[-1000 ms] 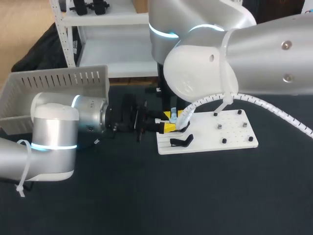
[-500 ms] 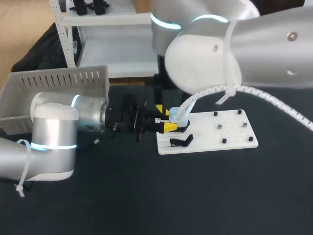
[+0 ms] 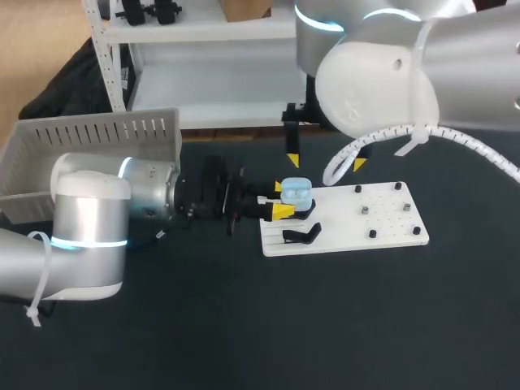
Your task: Pick up each earbud case from the left stands, insert the matching earbuds, close the lid, and place the case in the box.
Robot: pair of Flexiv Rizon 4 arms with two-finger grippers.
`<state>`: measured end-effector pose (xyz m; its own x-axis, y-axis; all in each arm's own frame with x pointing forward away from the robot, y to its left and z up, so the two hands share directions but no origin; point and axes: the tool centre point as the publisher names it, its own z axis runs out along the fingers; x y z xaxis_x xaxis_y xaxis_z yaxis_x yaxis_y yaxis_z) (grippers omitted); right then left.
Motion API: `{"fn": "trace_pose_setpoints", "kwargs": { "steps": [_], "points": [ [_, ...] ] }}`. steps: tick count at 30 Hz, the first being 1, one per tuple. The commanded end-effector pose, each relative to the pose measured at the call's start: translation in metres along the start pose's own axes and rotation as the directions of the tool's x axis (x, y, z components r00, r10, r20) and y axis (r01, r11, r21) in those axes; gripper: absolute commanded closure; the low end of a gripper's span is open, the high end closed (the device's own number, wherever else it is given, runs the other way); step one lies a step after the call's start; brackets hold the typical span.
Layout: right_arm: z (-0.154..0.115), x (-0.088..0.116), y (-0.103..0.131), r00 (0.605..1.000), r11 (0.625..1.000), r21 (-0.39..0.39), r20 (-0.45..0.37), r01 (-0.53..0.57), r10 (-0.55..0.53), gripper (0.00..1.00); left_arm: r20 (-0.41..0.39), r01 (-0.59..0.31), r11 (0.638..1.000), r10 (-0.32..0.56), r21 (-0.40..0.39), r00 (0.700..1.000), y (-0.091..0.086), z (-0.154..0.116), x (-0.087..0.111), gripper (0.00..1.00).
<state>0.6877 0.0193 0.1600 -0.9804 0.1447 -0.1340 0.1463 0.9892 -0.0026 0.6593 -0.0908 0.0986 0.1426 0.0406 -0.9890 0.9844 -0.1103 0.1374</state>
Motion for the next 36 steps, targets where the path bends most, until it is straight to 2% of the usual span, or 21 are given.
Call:
{"fn": "trace_pose_setpoints", "kwargs": {
  "steps": [1,6,9,20,25,31,36],
  "points": [
    [0.010,-0.010,0.004,1.000,1.000,0.003,-0.022,0.000,0.000,0.00,0.000,-0.001,1.000,0.001,-0.004,1.000,-0.001,0.000,0.000,1.00],
    [0.015,-0.005,0.003,0.999,1.000,0.004,-0.040,0.002,-0.002,0.00,0.000,-0.001,1.000,0.001,-0.004,1.000,-0.001,0.000,0.000,1.00],
    [0.018,0.003,0.003,0.997,1.000,-0.015,-0.077,0.001,-0.002,0.00,0.000,-0.001,1.000,0.001,-0.004,1.000,-0.001,0.000,0.000,1.00],
    [0.013,0.033,0.000,0.993,1.000,-0.023,-0.117,0.000,-0.003,0.00,0.000,-0.001,1.000,0.001,-0.004,1.000,-0.001,0.000,0.000,1.00],
    [0.001,0.037,-0.006,0.998,1.000,-0.029,-0.069,-0.008,0.006,0.00,0.000,-0.001,1.000,0.001,-0.004,1.000,-0.001,0.000,0.000,1.00],
    [-0.035,0.041,-0.021,0.996,0.995,-0.098,0.089,0.011,-0.002,0.00,0.000,-0.001,1.000,0.001,-0.004,1.000,-0.001,0.000,0.000,1.00],
    [-0.057,0.049,-0.031,0.986,0.984,-0.163,0.164,0.064,-0.037,0.00,-0.031,-0.009,0.995,0.006,-0.103,0.999,0.011,-0.024,-0.015,1.00]
  ]
}}
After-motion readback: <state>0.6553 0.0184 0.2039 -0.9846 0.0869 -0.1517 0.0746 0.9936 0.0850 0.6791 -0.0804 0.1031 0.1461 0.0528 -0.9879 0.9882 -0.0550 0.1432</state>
